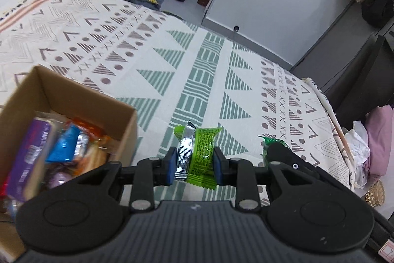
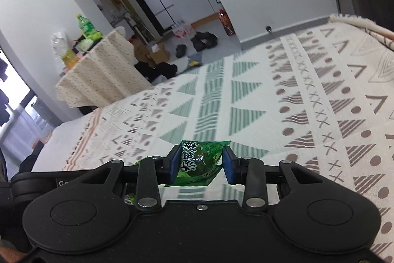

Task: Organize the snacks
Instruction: 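Carry both green candies over the box and open both tools to drop them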

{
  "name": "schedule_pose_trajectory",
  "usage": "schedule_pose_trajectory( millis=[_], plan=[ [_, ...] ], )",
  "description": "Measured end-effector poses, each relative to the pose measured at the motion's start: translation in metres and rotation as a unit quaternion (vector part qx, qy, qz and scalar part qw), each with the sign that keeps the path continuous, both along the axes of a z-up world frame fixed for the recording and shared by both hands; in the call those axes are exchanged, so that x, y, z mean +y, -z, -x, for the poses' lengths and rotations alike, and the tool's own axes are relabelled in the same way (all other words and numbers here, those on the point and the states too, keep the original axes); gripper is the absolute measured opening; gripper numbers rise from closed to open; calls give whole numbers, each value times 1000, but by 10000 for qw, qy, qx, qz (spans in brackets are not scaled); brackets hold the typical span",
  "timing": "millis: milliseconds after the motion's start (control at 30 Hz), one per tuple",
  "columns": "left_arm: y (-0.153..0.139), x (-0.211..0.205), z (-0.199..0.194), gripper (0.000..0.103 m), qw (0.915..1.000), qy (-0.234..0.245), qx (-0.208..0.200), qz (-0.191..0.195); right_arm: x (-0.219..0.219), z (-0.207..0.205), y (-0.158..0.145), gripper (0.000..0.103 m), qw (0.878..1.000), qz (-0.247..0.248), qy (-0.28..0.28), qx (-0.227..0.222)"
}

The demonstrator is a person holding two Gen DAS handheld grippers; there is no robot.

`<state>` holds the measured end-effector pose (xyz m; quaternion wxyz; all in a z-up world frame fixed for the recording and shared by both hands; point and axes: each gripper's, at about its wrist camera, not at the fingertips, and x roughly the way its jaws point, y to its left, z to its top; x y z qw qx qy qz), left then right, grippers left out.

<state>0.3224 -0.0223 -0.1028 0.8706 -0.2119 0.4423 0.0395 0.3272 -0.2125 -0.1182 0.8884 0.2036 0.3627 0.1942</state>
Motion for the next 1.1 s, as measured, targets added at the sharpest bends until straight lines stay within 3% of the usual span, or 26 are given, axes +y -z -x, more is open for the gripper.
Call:
schedule_pose_trajectory(
  millis=[567,1100],
  plan=[
    [-52,81,49,29,9967,-617,-244,-478,50,38,-31,35,9971,-242,-568,-450],
    [-34,133,51,30,9957,-835,-127,-379,91,47,-25,35,9937,-431,-972,-364]
  ],
)
